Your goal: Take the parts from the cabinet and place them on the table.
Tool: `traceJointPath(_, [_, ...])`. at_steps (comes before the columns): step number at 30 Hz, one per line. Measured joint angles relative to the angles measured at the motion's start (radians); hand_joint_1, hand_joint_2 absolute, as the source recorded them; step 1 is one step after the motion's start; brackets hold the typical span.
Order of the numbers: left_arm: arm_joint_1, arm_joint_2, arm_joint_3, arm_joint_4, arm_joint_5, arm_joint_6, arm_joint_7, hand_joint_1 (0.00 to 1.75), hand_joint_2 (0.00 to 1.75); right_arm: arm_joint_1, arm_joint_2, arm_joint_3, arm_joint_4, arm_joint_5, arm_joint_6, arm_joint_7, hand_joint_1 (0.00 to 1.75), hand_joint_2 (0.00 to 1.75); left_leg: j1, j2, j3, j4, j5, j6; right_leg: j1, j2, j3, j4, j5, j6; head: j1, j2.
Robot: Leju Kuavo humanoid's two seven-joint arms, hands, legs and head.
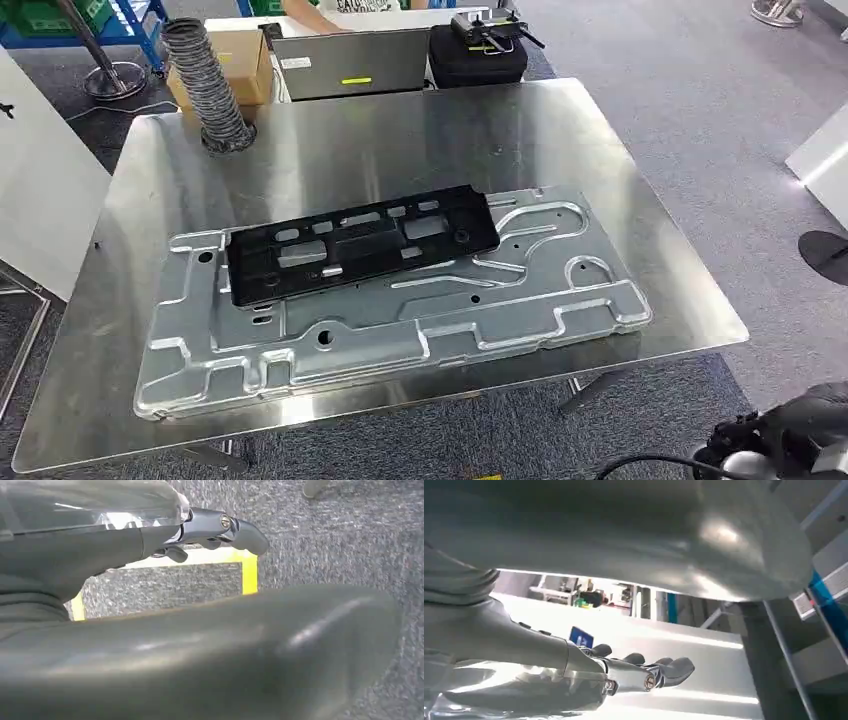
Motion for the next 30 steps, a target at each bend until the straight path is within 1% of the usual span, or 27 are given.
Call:
traceJointPath(1, [0.001,0.0,0.001,0.0,0.001,-0.001,-0.002,0.0,0.0,0.025,0.011,-0.011,-0.01,0.005,0.0,0.006,0.0,0.0,-0.006,-0.003,-0.001,0.002,0.001,-0.009,0.009,0.001,0.003,-0.017,-0.003,-0.004,-0.001,0.0])
traceJointPath(2, [0.002,0.002,0.001,0.0,0.002,-0.003,-0.005,0.0,0.0,0.049,0.02,-0.018,-0.021,0.007,0.0,0.011,0.0,0.0,-0.005,-0.004,-0.002,0.0,0.004,-0.015,0.01,0.004,-0.001,-0.017,0.002,-0.012,-0.002,0.0])
traceJointPath(4, [0.004,0.003,0.0,0.0,0.005,-0.003,-0.005,0.0,0.0,0.086,0.033,-0.03,-0.029,-0.002,0.0,0.008,0.0,0.0,-0.002,-0.004,-0.001,-0.008,0.012,-0.03,0.013,0.006,-0.006,-0.015,0.008,-0.023,-0.002,0.0])
traceJointPath(5, [0.006,0.004,0.0,0.0,0.005,-0.002,-0.005,0.0,0.0,0.1,0.039,-0.034,-0.029,-0.011,0.0,0.003,0.0,0.0,-0.005,-0.003,-0.003,-0.009,0.015,-0.038,0.009,0.005,-0.009,-0.025,0.019,-0.035,-0.001,0.0])
traceJointPath(6, [0.005,0.006,0.0,0.0,0.004,-0.002,-0.004,0.0,0.0,0.113,0.042,-0.035,-0.027,-0.02,0.0,0.003,0.0,0.0,-0.001,-0.004,-0.007,0.005,-0.007,-0.041,0.005,0.002,-0.012,-0.03,0.027,-0.043,-0.003,0.0])
traceJointPath(7, [0.006,0.008,0.0,0.0,0.0,-0.002,-0.003,0.0,0.0,0.125,0.045,-0.037,-0.024,-0.02,0.0,0.019,0.0,0.0,-0.002,-0.003,-0.023,0.046,-0.056,-0.04,0.007,0.001,-0.019,-0.031,0.033,-0.051,-0.003,0.0])
traceJointPath(8, [0.005,0.008,0.0,0.0,-0.007,-0.003,-0.003,0.0,0.0,0.135,0.045,-0.037,-0.021,-0.023,0.0,0.037,0.0,0.0,-0.001,-0.003,-0.048,0.118,-0.113,-0.04,0.009,0.0,-0.029,-0.031,0.039,-0.058,-0.006,0.0])
traceJointPath(9, [0.006,0.009,0.0,0.0,-0.011,-0.004,-0.003,0.0,0.0,0.145,0.046,-0.037,-0.017,-0.033,0.0,0.034,0.0,0.0,-0.001,-0.004,-0.074,0.2,-0.164,-0.04,0.012,0.0,-0.04,-0.03,0.048,-0.06,-0.006,0.0])
traceJointPath(10, [0.006,0.009,0.0,0.0,-0.018,-0.005,-0.003,0.0,0.0,0.154,0.047,-0.038,-0.007,-0.045,0.001,0.019,0.0,0.0,-0.001,-0.003,-0.093,0.268,-0.196,-0.041,0.016,0.0,-0.052,-0.03,0.056,-0.062,-0.006,0.0])
traceJointPath(11, [0.006,0.009,0.0,0.0,-0.019,-0.004,-0.003,0.0,0.0,0.161,0.05,-0.038,0.006,-0.053,0.005,0.011,0.0,0.0,-0.001,-0.003,-0.09,0.292,-0.203,-0.04,0.019,0.0,-0.063,-0.029,0.065,-0.062,-0.006,0.0])
traceJointPath(12, [0.006,0.009,0.0,0.0,-0.022,-0.004,-0.003,0.0,0.0,0.168,0.054,-0.038,0.017,-0.061,0.013,0.007,0.0,0.0,-0.002,-0.003,-0.064,0.269,-0.19,-0.038,0.021,0.001,-0.073,-0.028,0.073,-0.062,-0.005,0.0])
traceJointPath(13, [0.006,0.01,0.0,0.0,-0.028,-0.003,-0.003,0.0,0.0,0.172,0.056,-0.039,0.034,-0.076,0.037,0.003,0.0,0.0,-0.003,-0.003,-0.013,0.2,-0.162,-0.034,0.022,0.002,-0.083,-0.026,0.081,-0.061,-0.006,0.0])
traceJointPath(14, [0.005,0.011,0.0,0.0,-0.031,-0.003,-0.001,0.0,0.0,0.172,0.062,-0.045,0.056,-0.09,0.073,0.002,0.0,0.0,-0.005,-0.003,0.059,0.096,-0.126,-0.029,0.022,0.004,-0.094,-0.024,0.089,-0.058,-0.006,0.0])
traceJointPath(15, [0.002,0.011,0.0,0.0,-0.036,-0.003,0.0,0.0,0.0,0.17,0.069,-0.057,0.083,-0.108,0.122,0.002,0.0,0.0,-0.008,-0.004,0.127,-0.001,-0.105,-0.021,0.023,0.006,-0.101,-0.02,0.097,-0.054,-0.006,0.0])
traceJointPath(16, [-0.002,0.013,0.0,0.0,-0.039,-0.003,0.002,0.0,0.0,0.17,0.075,-0.07,0.116,-0.126,0.166,0.002,0.0,0.0,-0.013,-0.006,0.141,-0.043,-0.12,-0.016,0.029,0.005,-0.105,-0.016,0.104,-0.048,-0.005,0.0])
traceJointPath(17, [-0.003,0.012,0.0,0.0,-0.042,-0.003,0.001,0.0,0.0,0.17,0.079,-0.084,0.15,-0.141,0.196,0.002,0.0,0.0,-0.015,-0.006,0.135,-0.04,-0.104,-0.014,0.026,0.005,-0.104,-0.018,0.109,-0.041,0.002,0.0])
traceJointPath(19, [0.001,0.012,0.0,0.0,-0.048,-0.003,0.003,0.0,0.0,0.162,0.088,-0.111,0.214,-0.162,0.249,0.001,0.0,0.0,-0.023,-0.006,0.131,-0.035,-0.096,-0.004,0.019,0.004,-0.102,-0.023,0.124,-0.027,0.001,0.0])
traceJointPath(20, [0.004,0.012,0.0,0.0,-0.048,-0.003,0.005,0.0,0.0,0.158,0.092,-0.132,0.253,-0.168,0.275,0.002,0.0,0.0,-0.021,-0.005,0.125,-0.041,-0.08,0.003,0.019,0.005,-0.104,-0.029,0.137,-0.02,0.0,0.0])
traceJointPath(21, [0.003,0.01,0.0,0.0,-0.049,-0.003,0.007,0.0,0.0,0.158,0.095,-0.152,0.287,-0.167,0.295,0.002,0.0,0.0,-0.015,0.001,0.116,-0.044,-0.064,0.008,0.015,0.006,-0.109,-0.02,0.12,-0.015,-0.002,0.0])
traceJointPath(22, [0.0,0.011,0.0,0.0,-0.051,-0.003,0.009,0.0,0.0,0.147,0.096,-0.179,0.351,-0.155,0.329,0.001,0.0,0.0,-0.014,0.002,0.102,-0.044,-0.052,0.014,0.015,0.006,-0.125,0.011,0.062,-0.009,-0.001,0.0])
traceJointPath(24, [-0.001,0.01,0.0,0.0,-0.055,-0.001,0.013,0.0,0.0,0.114,0.096,-0.236,0.488,-0.141,0.383,0.003,0.0,0.0,-0.015,0.006,0.074,-0.043,-0.032,0.018,0.008,0.005,-0.163,0.152,-0.063,0.004,0.006,0.0])
traceJointPath(25, [0.0,0.008,0.0,0.0,-0.057,-0.001,0.015,0.0,0.0,0.106,0.097,-0.257,0.552,-0.132,0.388,0.002,0.0,0.0,-0.017,0.007,0.06,-0.042,-0.022,0.018,0.005,0.005,-0.177,0.227,-0.101,0.009,0.004,0.0])
traceJointPath(26, [0.001,0.007,0.0,0.0,-0.06,-0.001,0.017,0.0,0.0,0.091,0.096,-0.276,0.624,-0.116,0.388,0.002,0.0,0.0,-0.017,0.007,0.044,-0.04,-0.011,0.016,0.004,0.005,-0.181,0.281,-0.109,0.013,0.006,0.0])
traceJointPath(27, [0.001,0.007,0.0,0.0,-0.062,-0.001,0.017,0.0,0.0,0.071,0.093,-0.296,0.704,-0.097,0.384,0.002,0.0,0.0,-0.016,0.008,0.029,-0.037,-0.002,0.013,0.002,0.005,-0.165,0.289,-0.088,0.015,0.006,0.0])
traceJointPath(28, [0.001,0.005,0.0,0.0,-0.064,-0.001,0.017,0.0,0.0,0.055,0.091,-0.317,0.786,-0.083,0.376,0.002,0.0,0.0,-0.016,0.009,0.016,-0.032,0.007,0.011,-0.001,0.005,-0.125,0.252,-0.054,0.015,0.006,0.0])
traceJointPath(29, [0.001,0.003,0.0,0.0,-0.066,-0.001,0.017,0.0,0.0,0.046,0.091,-0.331,0.841,-0.077,0.37,0.002,0.0,0.0,-0.015,0.009,0.001,-0.027,0.014,0.008,-0.003,0.004,-0.064,0.173,-0.024,0.013,0.006,0.0])
traceJointPath(30, [0.0,0.003,0.0,0.0,-0.066,-0.001,0.016,0.0,0.0,0.04,0.09,-0.341,0.881,-0.073,0.367,0.002,0.0,0.0,-0.015,0.008,-0.01,-0.021,0.019,0.005,-0.004,0.004,0.007,0.078,-0.01,0.012,0.006,0.0])
